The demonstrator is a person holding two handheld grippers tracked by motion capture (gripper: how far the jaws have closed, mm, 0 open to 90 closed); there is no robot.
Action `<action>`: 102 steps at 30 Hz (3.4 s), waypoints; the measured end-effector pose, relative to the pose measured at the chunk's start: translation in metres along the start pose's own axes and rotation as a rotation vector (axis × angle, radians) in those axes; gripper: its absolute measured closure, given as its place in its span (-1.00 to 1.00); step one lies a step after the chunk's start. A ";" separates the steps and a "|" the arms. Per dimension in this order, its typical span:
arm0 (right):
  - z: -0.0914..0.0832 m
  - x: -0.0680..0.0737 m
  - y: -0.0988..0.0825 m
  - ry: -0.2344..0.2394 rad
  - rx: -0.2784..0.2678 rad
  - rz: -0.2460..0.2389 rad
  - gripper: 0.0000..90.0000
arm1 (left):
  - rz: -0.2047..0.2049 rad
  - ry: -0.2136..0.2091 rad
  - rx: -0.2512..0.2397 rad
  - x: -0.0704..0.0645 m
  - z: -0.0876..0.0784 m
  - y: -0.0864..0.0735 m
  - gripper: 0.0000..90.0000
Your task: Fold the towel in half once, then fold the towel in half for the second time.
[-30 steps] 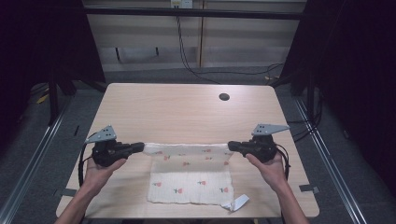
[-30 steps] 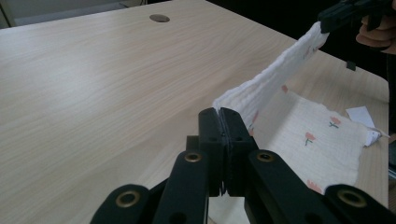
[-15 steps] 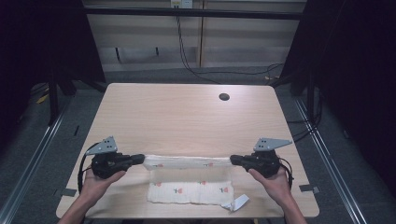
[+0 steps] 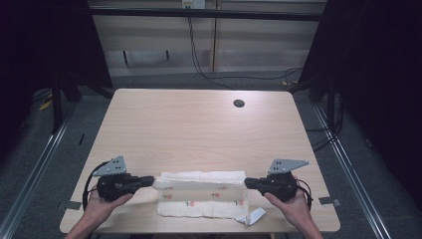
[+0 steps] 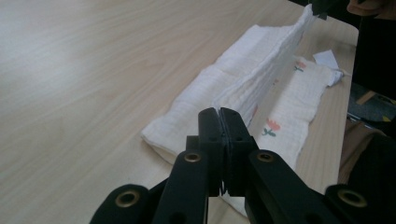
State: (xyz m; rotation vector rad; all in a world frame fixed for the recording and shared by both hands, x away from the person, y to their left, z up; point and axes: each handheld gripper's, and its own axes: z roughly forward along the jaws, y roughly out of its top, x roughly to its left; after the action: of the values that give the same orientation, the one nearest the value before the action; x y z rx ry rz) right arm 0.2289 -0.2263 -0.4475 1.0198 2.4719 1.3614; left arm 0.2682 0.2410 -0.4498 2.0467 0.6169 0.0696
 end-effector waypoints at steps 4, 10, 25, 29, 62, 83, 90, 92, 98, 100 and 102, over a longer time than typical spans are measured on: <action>0.005 0.003 -0.018 0.005 0.037 0.007 0.91 | -0.003 -0.018 0.032 -0.004 0.003 -0.007 0.96; 0.005 0.003 -0.025 0.022 0.047 0.014 0.89 | 0.001 -0.053 0.092 -0.006 0.013 -0.014 0.96; 0.010 0.013 -0.031 0.039 0.106 0.008 0.53 | -0.013 -0.112 0.104 -0.016 0.015 -0.015 0.71; 0.011 0.016 -0.030 0.032 0.099 0.010 0.46 | -0.011 -0.081 0.114 -0.012 0.019 -0.012 0.61; 0.033 0.017 -0.034 -0.057 0.247 -0.070 0.86 | -0.057 -0.007 0.231 0.010 0.083 -0.002 0.87; 0.007 0.012 -0.031 -0.101 0.146 -0.002 0.20 | -0.061 -0.003 0.157 0.009 0.080 0.010 0.46; 0.021 0.040 0.000 -0.037 0.049 -0.073 0.19 | -0.079 0.017 0.103 0.020 0.073 0.025 0.32; 0.024 0.047 0.010 -0.014 0.026 -0.080 0.20 | -0.087 0.010 0.104 0.026 0.073 0.032 0.36; 0.052 0.062 0.027 0.060 0.074 -0.079 0.20 | -0.106 0.009 0.124 0.039 0.081 0.033 0.25; 0.065 0.068 0.029 0.092 0.108 -0.087 0.19 | -0.119 -0.012 0.119 0.040 0.083 0.026 0.33; 0.077 0.075 0.031 0.118 0.130 -0.091 0.17 | -0.110 -0.003 0.139 0.036 0.086 0.025 0.33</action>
State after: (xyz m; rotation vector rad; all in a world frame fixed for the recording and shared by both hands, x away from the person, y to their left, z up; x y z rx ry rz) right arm 0.2192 -0.1153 -0.4534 0.8621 2.6880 1.2840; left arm 0.3345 0.1793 -0.4825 2.1415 0.7491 -0.0415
